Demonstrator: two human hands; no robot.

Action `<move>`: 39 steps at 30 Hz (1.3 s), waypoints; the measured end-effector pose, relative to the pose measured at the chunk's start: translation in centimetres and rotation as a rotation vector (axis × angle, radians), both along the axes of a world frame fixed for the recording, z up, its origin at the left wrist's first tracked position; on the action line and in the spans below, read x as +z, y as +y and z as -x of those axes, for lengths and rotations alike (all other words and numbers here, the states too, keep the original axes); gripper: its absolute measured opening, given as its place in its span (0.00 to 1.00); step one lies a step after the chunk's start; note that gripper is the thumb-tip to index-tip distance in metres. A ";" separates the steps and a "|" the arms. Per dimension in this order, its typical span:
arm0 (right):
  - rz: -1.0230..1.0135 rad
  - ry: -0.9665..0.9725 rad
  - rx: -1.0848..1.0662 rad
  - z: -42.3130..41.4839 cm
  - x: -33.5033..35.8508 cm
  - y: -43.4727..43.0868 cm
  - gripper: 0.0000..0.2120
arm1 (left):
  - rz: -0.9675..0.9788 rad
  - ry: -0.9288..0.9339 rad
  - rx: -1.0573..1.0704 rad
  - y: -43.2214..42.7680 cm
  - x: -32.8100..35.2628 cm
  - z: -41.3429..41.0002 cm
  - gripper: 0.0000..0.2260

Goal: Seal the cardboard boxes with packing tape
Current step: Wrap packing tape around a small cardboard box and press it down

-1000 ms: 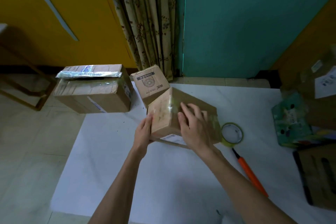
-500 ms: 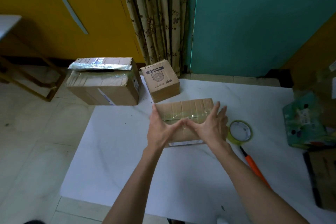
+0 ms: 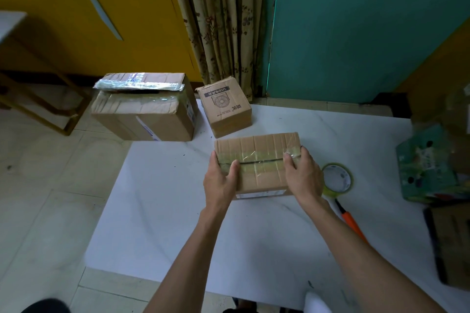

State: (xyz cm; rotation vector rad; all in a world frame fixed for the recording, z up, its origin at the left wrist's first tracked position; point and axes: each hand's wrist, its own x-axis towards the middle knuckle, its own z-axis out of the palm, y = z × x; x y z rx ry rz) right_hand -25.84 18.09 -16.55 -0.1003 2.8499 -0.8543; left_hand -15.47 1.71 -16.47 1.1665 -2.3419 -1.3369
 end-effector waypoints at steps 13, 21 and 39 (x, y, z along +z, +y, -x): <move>-0.068 -0.096 -0.075 0.0 0.7 -1.1 0.32 | 0.128 -0.320 0.065 0.7 0.9 1.7 0.30; -0.130 -0.090 -0.056 0.1 1.2 -0.5 0.20 | 0.142 -0.347 0.007 0.1 1.8 2.1 0.20; -0.037 -0.068 -0.156 0.2 0.7 -1.5 0.30 | 0.228 -0.265 0.034 1.0 0.6 3.1 0.32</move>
